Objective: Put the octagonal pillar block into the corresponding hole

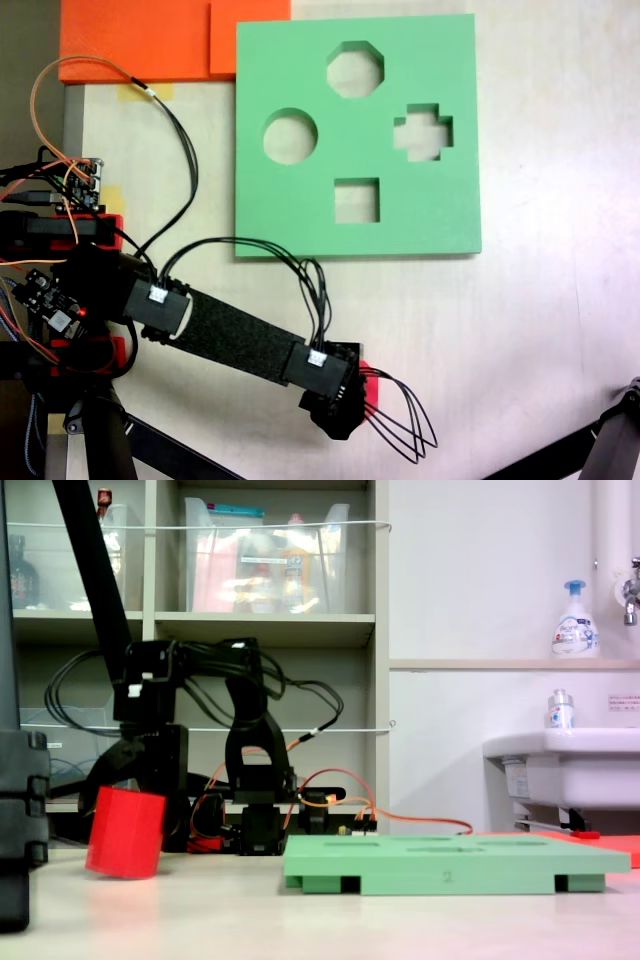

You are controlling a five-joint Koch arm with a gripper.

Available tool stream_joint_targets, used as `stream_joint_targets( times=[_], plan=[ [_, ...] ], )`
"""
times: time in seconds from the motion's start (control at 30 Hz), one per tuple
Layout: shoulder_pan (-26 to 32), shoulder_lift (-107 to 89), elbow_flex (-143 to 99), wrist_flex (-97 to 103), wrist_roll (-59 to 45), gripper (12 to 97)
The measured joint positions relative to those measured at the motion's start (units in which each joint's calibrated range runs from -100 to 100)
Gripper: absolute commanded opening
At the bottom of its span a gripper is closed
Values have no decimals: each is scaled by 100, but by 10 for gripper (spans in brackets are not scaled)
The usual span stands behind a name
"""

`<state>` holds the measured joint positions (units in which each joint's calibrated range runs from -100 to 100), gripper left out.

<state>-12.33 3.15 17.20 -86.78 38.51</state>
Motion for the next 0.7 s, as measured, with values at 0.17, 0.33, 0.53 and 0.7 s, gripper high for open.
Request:
stream_joint_targets(
  times=[0.17, 0.33, 0.53, 0.7],
  plan=[
    [20, -27, 0, -49, 5, 387],
    [49, -616, -108, -206, 73, 334],
    [112, -1491, -245, -734, 361, 313],
    [332, -2544, -245, -959, 557, 314]
  ],
)
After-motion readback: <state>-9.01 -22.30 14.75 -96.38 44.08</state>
